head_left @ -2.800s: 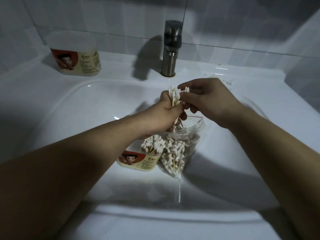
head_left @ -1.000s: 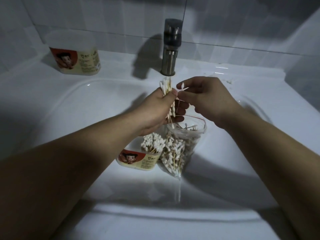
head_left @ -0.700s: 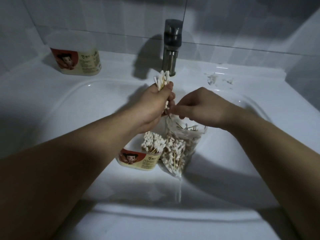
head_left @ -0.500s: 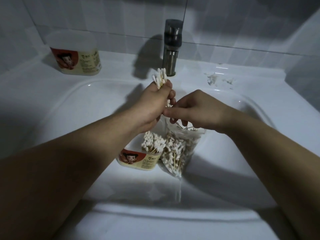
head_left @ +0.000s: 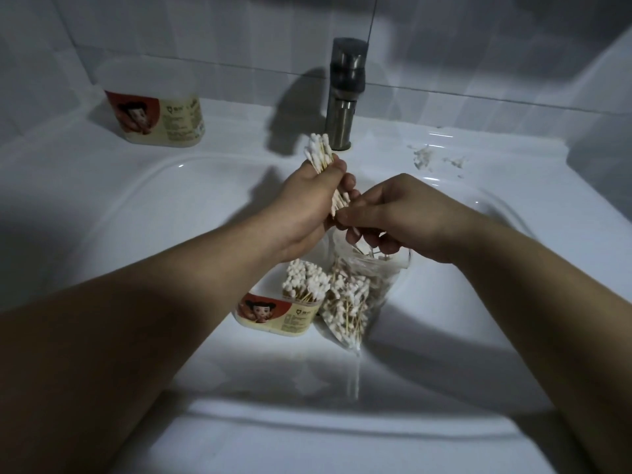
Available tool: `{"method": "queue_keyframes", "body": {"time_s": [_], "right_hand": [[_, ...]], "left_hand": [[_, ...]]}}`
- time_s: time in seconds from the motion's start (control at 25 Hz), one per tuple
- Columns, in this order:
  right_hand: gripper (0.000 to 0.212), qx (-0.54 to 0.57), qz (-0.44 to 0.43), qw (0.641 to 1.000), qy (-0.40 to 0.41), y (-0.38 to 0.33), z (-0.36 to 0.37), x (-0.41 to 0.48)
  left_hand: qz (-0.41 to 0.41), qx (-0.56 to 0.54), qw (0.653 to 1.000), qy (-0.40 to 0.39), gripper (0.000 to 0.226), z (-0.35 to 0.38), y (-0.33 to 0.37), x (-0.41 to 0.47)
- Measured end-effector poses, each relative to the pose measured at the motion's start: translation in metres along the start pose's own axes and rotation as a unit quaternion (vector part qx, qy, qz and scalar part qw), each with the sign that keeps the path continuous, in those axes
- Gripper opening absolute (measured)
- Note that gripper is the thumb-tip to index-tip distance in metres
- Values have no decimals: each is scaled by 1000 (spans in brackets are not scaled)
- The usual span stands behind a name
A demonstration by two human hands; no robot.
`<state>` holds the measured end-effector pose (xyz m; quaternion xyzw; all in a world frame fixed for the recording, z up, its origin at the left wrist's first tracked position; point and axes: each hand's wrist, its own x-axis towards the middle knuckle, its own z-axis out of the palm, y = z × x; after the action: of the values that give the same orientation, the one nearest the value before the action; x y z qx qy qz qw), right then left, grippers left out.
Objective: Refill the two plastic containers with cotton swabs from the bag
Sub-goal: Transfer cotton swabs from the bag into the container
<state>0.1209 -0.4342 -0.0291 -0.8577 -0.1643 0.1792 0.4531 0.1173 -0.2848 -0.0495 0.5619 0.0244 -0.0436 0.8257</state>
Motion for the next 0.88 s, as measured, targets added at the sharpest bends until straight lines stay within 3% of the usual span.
{"method": "queue_keyframes", "body": {"time_s": [0.2, 0.32, 0.4, 0.52, 0.6, 0.88], "right_hand": [[22, -103, -4, 995, -11, -5, -9, -4], [20, -98, -9, 995, 14, -3, -8, -3], [19, -70, -15, 996, 57, -1, -8, 0], [22, -67, -26, 994, 82, 0, -6, 3], [25, -84, -38, 992, 88, 0, -3, 3], [17, -272, -10, 958, 91, 6, -11, 6]], "left_hand": [[9, -66, 991, 119, 17, -10, 3, 15], [29, -14, 983, 182, 19, -21, 7, 21], [24, 61, 986, 155, 23, -21, 6, 18], [-10, 152, 987, 47, 37, -16, 0, 9], [-20, 177, 984, 10, 32, -9, -5, 4], [-13, 108, 992, 66, 31, -6, 0, 3]]}}
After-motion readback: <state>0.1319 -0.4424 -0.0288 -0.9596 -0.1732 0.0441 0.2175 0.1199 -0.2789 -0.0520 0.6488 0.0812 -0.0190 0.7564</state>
